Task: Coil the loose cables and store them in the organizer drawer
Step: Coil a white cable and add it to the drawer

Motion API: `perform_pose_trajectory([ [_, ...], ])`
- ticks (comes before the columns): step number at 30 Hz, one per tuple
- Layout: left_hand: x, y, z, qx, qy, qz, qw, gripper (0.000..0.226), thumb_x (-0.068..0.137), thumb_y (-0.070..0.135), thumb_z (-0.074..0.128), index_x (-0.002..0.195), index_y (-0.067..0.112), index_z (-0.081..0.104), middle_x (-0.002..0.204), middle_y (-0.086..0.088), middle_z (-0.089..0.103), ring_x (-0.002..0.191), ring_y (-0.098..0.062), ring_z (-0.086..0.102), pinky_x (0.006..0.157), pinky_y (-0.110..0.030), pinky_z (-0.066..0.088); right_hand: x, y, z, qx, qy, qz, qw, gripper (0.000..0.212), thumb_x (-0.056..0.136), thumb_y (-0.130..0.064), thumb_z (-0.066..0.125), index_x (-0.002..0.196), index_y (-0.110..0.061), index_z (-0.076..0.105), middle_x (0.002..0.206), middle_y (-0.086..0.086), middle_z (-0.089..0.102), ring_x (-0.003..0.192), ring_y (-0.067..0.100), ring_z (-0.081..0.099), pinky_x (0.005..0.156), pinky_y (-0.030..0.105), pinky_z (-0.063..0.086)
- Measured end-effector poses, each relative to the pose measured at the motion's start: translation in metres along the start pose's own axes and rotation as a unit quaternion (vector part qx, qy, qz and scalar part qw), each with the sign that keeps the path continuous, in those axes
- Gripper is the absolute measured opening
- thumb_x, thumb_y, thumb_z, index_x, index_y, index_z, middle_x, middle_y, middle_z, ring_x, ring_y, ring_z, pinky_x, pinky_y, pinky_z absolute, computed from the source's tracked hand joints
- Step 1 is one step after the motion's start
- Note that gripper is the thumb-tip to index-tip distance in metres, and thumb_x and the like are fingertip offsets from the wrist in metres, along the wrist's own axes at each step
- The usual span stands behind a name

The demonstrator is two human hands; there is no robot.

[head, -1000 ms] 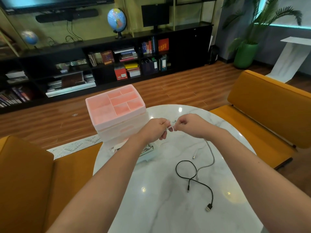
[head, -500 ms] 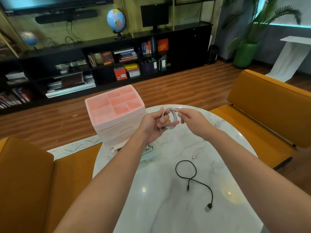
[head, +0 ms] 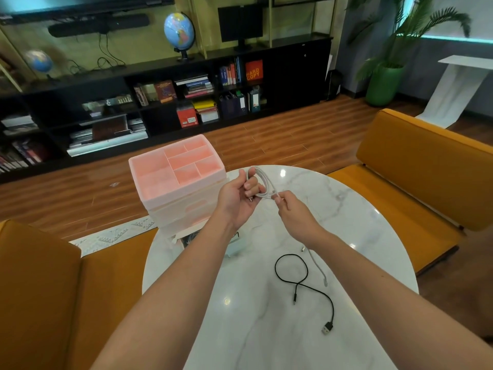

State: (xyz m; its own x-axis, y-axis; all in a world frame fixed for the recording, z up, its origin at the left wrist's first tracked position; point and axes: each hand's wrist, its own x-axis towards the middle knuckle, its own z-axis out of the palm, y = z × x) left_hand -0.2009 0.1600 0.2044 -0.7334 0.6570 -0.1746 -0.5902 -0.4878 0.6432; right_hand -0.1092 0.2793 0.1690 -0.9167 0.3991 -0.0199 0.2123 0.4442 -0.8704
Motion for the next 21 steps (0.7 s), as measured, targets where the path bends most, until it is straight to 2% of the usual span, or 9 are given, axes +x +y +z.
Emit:
perform_pose_trajectory([
  [3,0.006,0.002,0.001,0.03,0.026,0.033,0.999,0.028,0.106,0.021,0.034,0.111,0.005,0.056,0.064,0.002,0.039,0.055,-0.01,0.036,0.084,-0.027,0.046,-0.006,0.008,0.006,-0.007,-0.033,0.031,0.999,0.023,0.104,-0.036,0.033,0.109,-0.02,0.048,0.079,0.001,0.055,0.071,0.017,0.051,0.063,0.032,0.04],
  [6,0.011,0.0,0.001,0.137,0.048,0.082,0.986,0.027,0.107,0.018,0.03,0.12,0.005,0.05,0.069,0.001,0.05,0.063,-0.011,0.049,0.093,-0.031,0.047,-0.013,0.012,0.01,-0.03,-0.064,0.012,0.997,0.027,0.103,-0.036,0.035,0.12,-0.03,0.055,0.078,-0.003,0.057,0.067,0.016,0.051,0.063,0.032,0.042],
  [8,0.013,-0.004,0.002,0.273,0.069,0.109,0.953,0.027,0.108,0.022,0.027,0.119,0.01,0.049,0.073,0.002,0.062,0.072,-0.014,0.061,0.093,-0.033,0.047,-0.015,0.011,0.009,-0.053,-0.075,-0.012,0.996,0.032,0.103,-0.039,0.036,0.129,-0.038,0.054,0.104,-0.007,0.065,0.085,0.015,0.059,0.076,0.033,0.048],
  [9,0.013,-0.006,0.002,0.356,0.073,0.115,0.924,0.027,0.108,0.024,0.025,0.116,0.013,0.049,0.076,0.003,0.066,0.077,-0.015,0.066,0.092,-0.033,0.047,-0.015,0.009,0.008,-0.07,-0.081,-0.019,0.994,0.034,0.103,-0.041,0.036,0.131,-0.039,0.053,0.117,-0.008,0.064,0.098,0.015,0.06,0.084,0.035,0.049],
  [10,0.014,-0.008,0.0,0.434,0.07,0.117,0.891,0.028,0.108,0.025,0.024,0.113,0.016,0.05,0.078,0.004,0.069,0.08,-0.014,0.069,0.09,-0.032,0.047,-0.014,0.007,0.005,-0.09,-0.086,-0.021,0.992,0.034,0.102,-0.042,0.036,0.132,-0.038,0.054,0.122,-0.009,0.062,0.104,0.014,0.058,0.086,0.035,0.049],
  [12,0.013,-0.011,-0.005,0.541,0.05,0.107,0.832,0.027,0.108,0.025,0.025,0.11,0.016,0.05,0.082,0.004,0.072,0.083,-0.011,0.07,0.085,-0.029,0.046,-0.012,0.001,-0.002,-0.125,-0.092,-0.016,0.988,0.032,0.101,-0.042,0.04,0.123,-0.031,0.062,0.104,-0.008,0.065,0.087,0.012,0.059,0.074,0.032,0.048],
  [14,0.012,-0.013,-0.011,0.592,0.032,0.089,0.8,0.025,0.107,0.025,0.027,0.106,0.017,0.051,0.084,0.004,0.073,0.085,-0.01,0.07,0.08,-0.027,0.043,-0.009,-0.003,-0.008,-0.133,-0.105,-0.003,0.986,0.026,0.1,-0.038,0.045,0.108,-0.027,0.067,0.087,-0.008,0.06,0.071,0.012,0.053,0.064,0.03,0.042],
  [17,0.01,-0.017,-0.009,0.605,0.023,0.07,0.793,0.024,0.107,0.026,0.028,0.103,0.019,0.051,0.086,0.004,0.072,0.086,-0.011,0.07,0.079,-0.026,0.044,-0.008,-0.01,-0.014,-0.139,-0.144,-0.007,0.98,0.025,0.1,-0.035,0.046,0.107,-0.026,0.069,0.082,-0.008,0.057,0.064,0.013,0.05,0.06,0.028,0.04],
  [21,0.016,-0.018,-0.01,0.58,0.029,0.062,0.812,0.025,0.107,0.032,0.026,0.107,0.021,0.05,0.098,0.007,0.072,0.093,-0.012,0.07,0.094,-0.038,0.048,-0.015,-0.016,-0.017,-0.172,-0.205,-0.017,0.963,0.031,0.101,-0.03,0.042,0.124,-0.034,0.062,0.079,-0.015,0.048,0.059,0.006,0.044,0.052,0.019,0.037],
])
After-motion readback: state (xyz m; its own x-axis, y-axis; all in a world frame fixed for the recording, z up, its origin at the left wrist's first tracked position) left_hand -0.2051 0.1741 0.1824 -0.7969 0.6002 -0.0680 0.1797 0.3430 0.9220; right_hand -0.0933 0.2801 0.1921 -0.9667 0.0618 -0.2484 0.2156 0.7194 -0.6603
